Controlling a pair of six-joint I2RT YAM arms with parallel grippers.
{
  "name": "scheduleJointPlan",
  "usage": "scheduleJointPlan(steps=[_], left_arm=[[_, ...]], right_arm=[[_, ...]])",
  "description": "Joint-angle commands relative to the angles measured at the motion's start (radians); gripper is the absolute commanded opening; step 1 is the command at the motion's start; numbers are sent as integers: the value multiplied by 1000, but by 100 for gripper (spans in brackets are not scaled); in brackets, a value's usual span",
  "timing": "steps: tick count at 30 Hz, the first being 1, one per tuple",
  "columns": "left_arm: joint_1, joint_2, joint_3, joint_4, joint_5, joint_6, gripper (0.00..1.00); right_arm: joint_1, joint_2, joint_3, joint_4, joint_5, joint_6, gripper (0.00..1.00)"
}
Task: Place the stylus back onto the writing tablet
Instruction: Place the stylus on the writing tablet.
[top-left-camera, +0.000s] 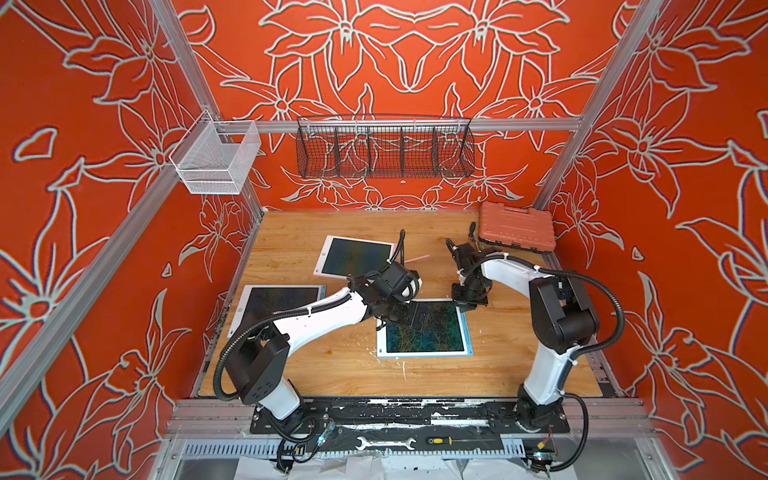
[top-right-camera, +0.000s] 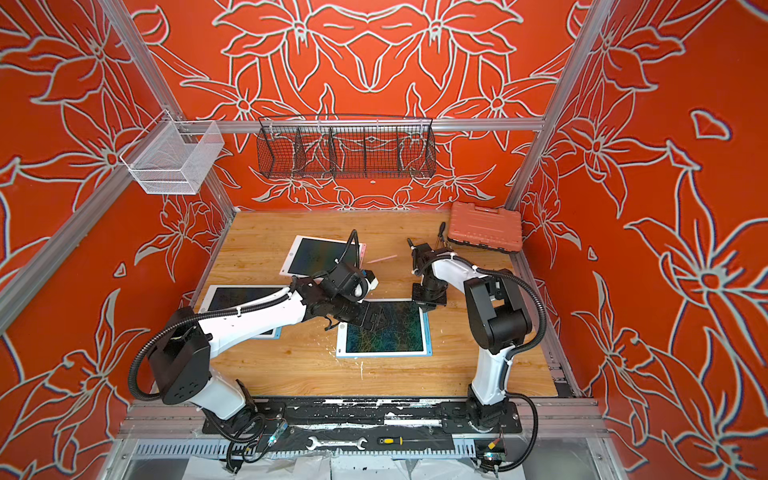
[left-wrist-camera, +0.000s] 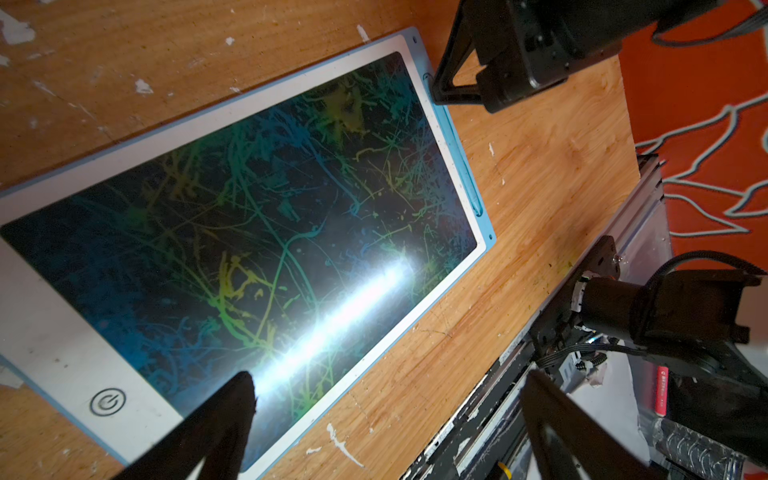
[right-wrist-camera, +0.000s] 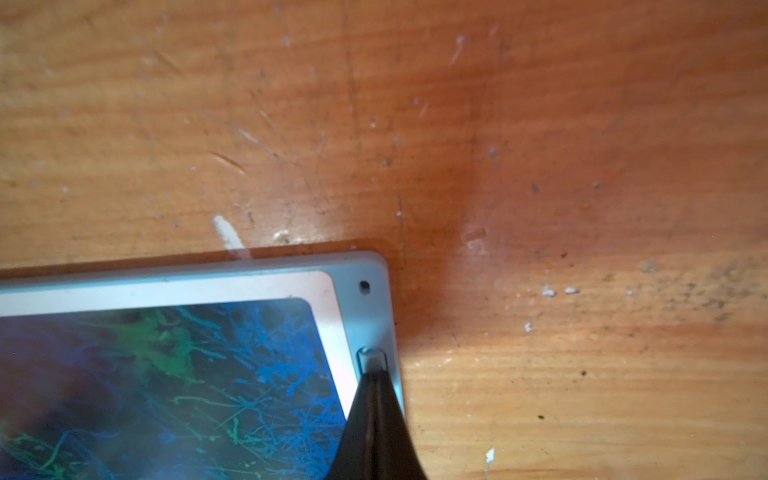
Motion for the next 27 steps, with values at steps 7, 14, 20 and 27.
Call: scheduleJointPlan(steps=[7, 14, 20, 27], left_arm=[[17, -10, 6, -19, 3, 6, 97], [26, 2, 14, -21, 9, 10, 97], [35, 9, 15, -26, 11, 13, 97], [54, -7, -11, -25, 9, 0, 97]], right_arm=[[5, -32, 27, -41, -3, 3, 8], [6, -106, 10, -71, -5, 17, 9], [6, -142, -32, -83, -6, 22, 9], [8, -157, -99, -73, -12, 24, 9]])
